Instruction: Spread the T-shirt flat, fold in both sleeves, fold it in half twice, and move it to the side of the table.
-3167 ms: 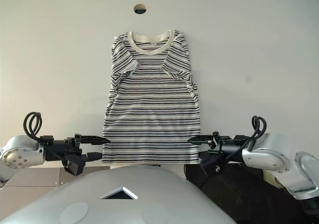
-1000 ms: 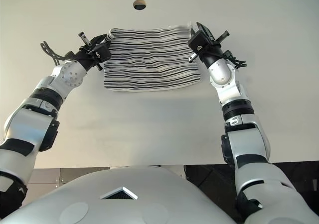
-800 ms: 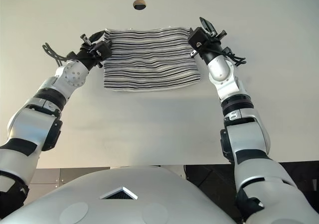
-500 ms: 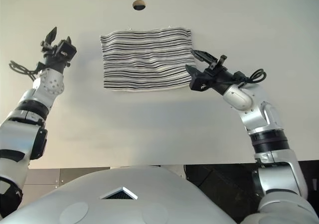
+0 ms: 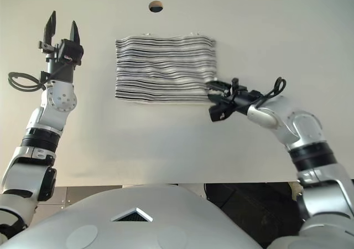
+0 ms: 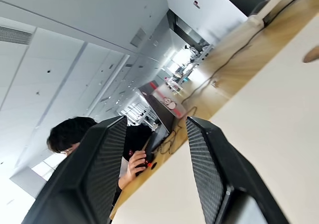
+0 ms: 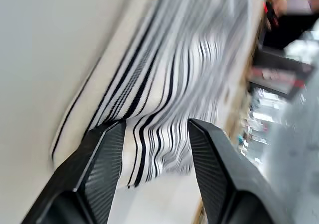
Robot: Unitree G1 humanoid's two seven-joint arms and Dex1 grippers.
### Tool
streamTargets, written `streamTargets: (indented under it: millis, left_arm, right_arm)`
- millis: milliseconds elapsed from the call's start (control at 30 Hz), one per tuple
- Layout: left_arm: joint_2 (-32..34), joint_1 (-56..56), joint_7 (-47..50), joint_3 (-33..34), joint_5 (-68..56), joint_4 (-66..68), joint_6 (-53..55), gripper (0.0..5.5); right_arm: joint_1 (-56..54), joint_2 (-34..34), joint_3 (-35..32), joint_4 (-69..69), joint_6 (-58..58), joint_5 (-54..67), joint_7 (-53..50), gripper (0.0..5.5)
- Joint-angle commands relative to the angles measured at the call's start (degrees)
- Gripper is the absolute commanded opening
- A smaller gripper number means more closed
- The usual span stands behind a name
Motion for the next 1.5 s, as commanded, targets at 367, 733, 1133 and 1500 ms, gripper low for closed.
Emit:
streamTargets:
  millis: [367, 733, 1133, 1500]
  left_arm:
    - [0.34, 4.25, -1.99, 3.65, 0.01, -5.58, 2.59, 2.19]
    - [0.02, 2.31, -4.14, 4.43, -1.23, -3.62, 0.84, 2.19]
    - [-3.31, -0.19, -5.09, 2.84, -0.83, -2.43, -0.63, 2.19]
    - [-1.26, 0.78, -4.64, 4.16, 0.49, -3.29, -1.47, 2.19]
  right_arm:
    - [1.02, 19.20, 24.10, -15.14, -2.38, 0.29, 22.09, 2.29]
    - [-3.00, 20.14, 2.51, -21.23, 6.03, 15.96, 13.65, 2.29]
    - [-20.36, 34.14, 12.74, 30.00, 7.75, -4.22, -8.18, 2.29]
    - [-0.22, 24.18, 1.90, 5.81, 14.76, 1.28, -14.31, 2.29]
